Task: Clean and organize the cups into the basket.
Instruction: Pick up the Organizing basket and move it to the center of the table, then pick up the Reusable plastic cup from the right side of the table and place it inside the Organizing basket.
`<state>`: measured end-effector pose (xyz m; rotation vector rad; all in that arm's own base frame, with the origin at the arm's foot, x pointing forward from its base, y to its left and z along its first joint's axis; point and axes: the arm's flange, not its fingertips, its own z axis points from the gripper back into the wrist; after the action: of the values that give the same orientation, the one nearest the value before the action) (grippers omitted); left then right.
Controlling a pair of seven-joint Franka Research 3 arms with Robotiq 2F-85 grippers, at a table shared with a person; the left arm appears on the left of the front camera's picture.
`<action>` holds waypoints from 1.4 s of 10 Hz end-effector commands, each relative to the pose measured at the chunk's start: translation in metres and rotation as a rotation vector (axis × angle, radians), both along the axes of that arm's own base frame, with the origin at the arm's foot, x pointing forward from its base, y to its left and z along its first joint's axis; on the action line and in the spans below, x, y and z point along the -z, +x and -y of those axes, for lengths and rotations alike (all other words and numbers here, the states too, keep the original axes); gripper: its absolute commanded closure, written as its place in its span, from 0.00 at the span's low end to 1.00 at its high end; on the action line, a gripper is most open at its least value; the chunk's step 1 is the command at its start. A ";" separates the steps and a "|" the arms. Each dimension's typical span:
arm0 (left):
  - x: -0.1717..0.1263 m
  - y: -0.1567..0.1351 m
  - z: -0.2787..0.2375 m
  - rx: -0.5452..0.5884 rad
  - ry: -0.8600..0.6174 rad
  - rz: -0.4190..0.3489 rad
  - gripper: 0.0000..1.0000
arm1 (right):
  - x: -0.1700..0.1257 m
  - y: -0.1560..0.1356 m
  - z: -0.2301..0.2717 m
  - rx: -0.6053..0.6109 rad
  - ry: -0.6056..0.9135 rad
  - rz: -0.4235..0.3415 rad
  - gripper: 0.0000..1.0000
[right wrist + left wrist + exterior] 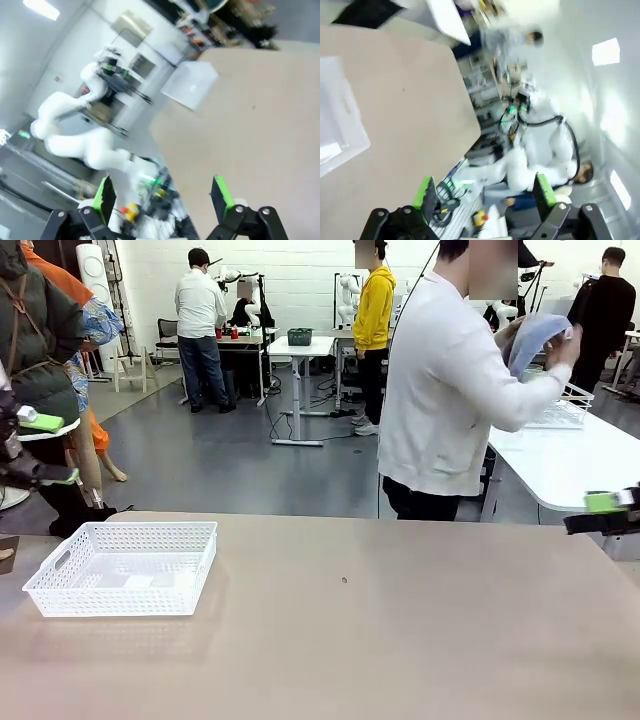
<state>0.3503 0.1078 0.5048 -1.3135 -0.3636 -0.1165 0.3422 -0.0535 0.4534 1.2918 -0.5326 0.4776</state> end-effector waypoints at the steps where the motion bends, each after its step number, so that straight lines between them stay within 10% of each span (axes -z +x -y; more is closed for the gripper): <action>1: 0.024 0.025 -0.030 -0.083 -0.231 -0.195 0.00 | 0.037 0.029 0.033 0.006 0.226 -0.239 0.00; 5: 0.038 0.008 -0.090 -0.160 -0.193 -0.223 0.00 | 0.073 0.012 0.086 0.181 0.034 -0.424 0.00; 14: 0.039 -0.034 -0.142 -0.278 0.118 -0.351 0.00 | 0.055 -0.033 0.132 0.247 0.085 -0.274 0.00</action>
<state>0.3201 0.2588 0.4576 -1.1774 -0.2596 0.3016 0.3092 -0.1935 0.3976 1.3112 -0.4434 0.0336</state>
